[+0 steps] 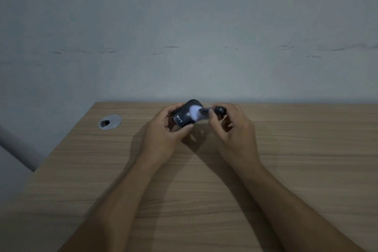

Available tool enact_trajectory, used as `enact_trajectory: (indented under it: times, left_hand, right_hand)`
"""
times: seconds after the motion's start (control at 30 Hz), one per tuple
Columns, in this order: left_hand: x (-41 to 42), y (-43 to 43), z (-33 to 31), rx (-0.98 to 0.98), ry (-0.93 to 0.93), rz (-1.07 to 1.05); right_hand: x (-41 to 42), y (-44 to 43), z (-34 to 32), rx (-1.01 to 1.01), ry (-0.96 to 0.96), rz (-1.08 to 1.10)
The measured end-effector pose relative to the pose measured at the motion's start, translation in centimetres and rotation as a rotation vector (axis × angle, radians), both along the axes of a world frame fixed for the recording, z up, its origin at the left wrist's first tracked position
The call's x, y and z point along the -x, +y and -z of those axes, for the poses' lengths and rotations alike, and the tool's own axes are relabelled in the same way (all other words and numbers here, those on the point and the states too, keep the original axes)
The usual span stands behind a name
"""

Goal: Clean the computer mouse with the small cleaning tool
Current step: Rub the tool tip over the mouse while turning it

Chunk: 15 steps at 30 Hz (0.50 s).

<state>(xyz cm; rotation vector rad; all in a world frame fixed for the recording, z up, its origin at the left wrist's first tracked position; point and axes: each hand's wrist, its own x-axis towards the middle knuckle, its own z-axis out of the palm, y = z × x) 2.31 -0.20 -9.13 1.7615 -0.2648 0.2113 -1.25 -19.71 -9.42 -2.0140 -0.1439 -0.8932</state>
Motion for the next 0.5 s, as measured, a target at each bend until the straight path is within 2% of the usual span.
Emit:
enact_trajectory:
  times: [0.07,0.13,0.3,0.5]
  left_hand:
    - [-0.1,0.0,0.1,0.066,0.028,0.027]
    - [-0.1,0.0,0.2,0.066,0.038,0.052]
    - [-0.2,0.0,0.2,0.022,0.049,0.041]
    - [-0.2,-0.1,0.2,0.05,0.01,0.034]
  right_hand:
    - [-0.4,-0.6,0.2,-0.043,0.018,0.082]
    - [-0.2,-0.8,0.1,-0.054,0.037,0.066]
    - [0.7,0.0,-0.2,-0.027,0.093,-0.208]
    - [-0.8,-1.8,0.5,-0.19,0.137,0.073]
